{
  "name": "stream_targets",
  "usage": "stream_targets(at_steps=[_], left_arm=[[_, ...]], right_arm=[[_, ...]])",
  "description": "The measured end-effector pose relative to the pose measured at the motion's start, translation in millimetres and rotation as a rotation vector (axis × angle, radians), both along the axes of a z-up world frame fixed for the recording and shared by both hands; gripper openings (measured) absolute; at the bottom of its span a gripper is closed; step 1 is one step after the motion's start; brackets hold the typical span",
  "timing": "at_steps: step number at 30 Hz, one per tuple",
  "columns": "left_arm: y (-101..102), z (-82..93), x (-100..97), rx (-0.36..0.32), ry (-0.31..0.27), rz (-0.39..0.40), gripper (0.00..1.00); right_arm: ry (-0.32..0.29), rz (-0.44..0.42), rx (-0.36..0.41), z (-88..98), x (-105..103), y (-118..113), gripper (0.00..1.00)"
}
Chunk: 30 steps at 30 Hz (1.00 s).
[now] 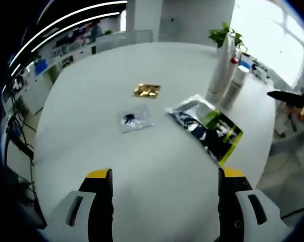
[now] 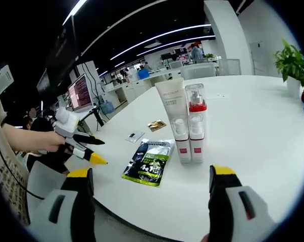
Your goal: Arrange the skincare products in the storage area until every visible bottle or jar stands upright without overlapping.
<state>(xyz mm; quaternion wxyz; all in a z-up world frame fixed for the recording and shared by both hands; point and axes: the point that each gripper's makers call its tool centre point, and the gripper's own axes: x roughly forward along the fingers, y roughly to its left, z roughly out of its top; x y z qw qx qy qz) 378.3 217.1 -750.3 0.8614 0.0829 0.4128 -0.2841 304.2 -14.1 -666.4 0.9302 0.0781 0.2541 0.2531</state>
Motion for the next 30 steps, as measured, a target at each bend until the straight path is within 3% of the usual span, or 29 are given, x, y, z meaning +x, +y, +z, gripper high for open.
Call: stream_targets(at_steps=[8,30], left_arm=[[-4.6,-5.1,9.1,0.020,0.013,-0.005,0.82],[-22.9,-12.3,65.1,0.043,0.025,0.027,0.80]], right_arm=[[0.016,-0.009,-0.002,-2.9,0.4,-1.7,0.95],[0.035,-0.038,-0.002,-6.6,1.5,-6.9,0.95]])
